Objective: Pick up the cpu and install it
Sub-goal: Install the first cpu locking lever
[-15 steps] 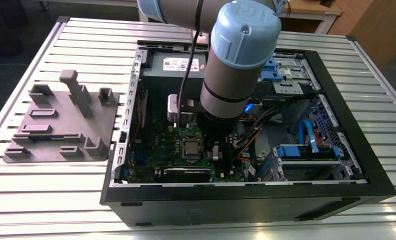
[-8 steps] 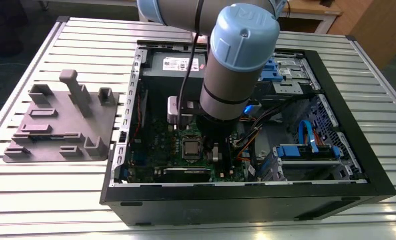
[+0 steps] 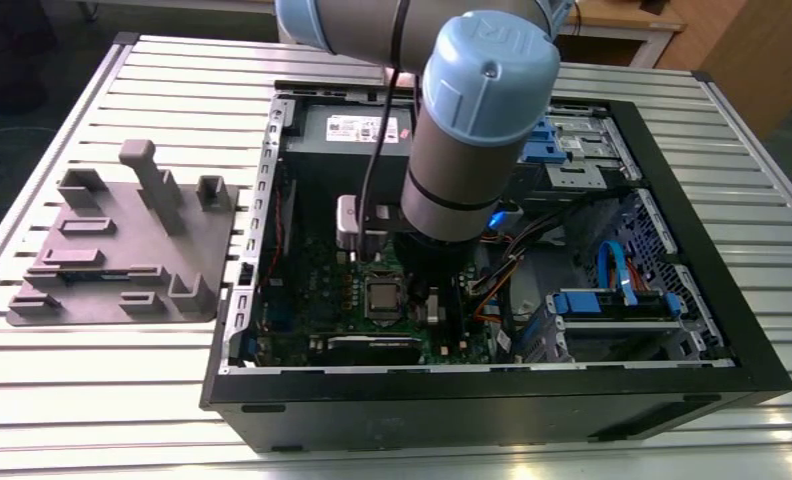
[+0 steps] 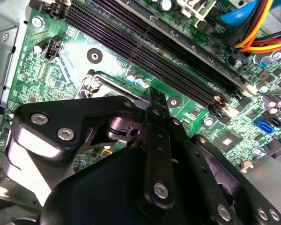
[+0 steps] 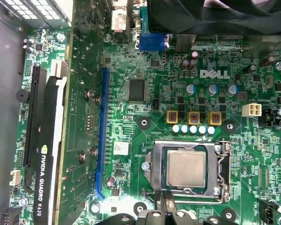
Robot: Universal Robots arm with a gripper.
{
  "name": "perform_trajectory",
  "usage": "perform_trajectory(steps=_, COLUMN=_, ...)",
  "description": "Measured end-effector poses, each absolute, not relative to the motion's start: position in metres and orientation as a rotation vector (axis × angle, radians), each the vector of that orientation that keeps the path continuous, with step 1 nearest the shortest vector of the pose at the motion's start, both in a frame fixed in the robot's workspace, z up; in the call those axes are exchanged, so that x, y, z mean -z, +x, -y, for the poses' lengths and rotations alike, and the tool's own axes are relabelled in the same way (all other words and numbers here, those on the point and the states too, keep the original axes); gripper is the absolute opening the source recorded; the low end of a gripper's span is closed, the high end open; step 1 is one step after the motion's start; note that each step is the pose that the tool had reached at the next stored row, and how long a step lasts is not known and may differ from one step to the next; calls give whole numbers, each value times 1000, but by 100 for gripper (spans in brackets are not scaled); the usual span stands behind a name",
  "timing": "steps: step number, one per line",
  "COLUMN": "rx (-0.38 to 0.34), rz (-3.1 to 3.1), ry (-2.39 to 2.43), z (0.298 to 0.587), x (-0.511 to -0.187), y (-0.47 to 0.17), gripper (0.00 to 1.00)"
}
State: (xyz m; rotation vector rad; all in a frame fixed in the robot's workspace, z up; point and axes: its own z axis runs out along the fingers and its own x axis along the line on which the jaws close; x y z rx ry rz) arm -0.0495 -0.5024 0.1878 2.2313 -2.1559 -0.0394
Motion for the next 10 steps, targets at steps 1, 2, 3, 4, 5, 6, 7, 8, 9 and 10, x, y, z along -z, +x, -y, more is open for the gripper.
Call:
perform_trajectory(steps=1, rx=39, rz=2155, ry=2232, z=502, x=-188, y=-49, gripper=11)
perform_trajectory(steps=2, rx=39, rz=2153, ry=2233, z=502, x=-187, y=-49, gripper=11)
perform_trajectory(steps=3, rx=39, rz=2152, ry=2234, z=502, x=-187, y=-48, gripper=11)
perform_trajectory(steps=4, rx=39, rz=2152, ry=2235, z=502, x=-187, y=-48, gripper=11)
perform_trajectory(steps=5, rx=39, rz=2151, ry=2237, z=502, x=-187, y=-48, gripper=11)
perform_trajectory(steps=6, rx=39, rz=2150, ry=2237, z=502, x=-187, y=-47, gripper=11)
perform_trajectory(steps=7, rx=39, rz=2149, ry=2239, z=502, x=-186, y=-47, gripper=11)
perform_trajectory(steps=8, rx=40, rz=2149, ry=2239, z=502, x=-186, y=-47, gripper=11)
perform_trajectory(steps=9, rx=40, rz=2148, ry=2240, z=502, x=-186, y=-47, gripper=11)
perform_trajectory(steps=10, rx=40, rz=2147, ry=2240, z=502, x=-186, y=-47, gripper=11)
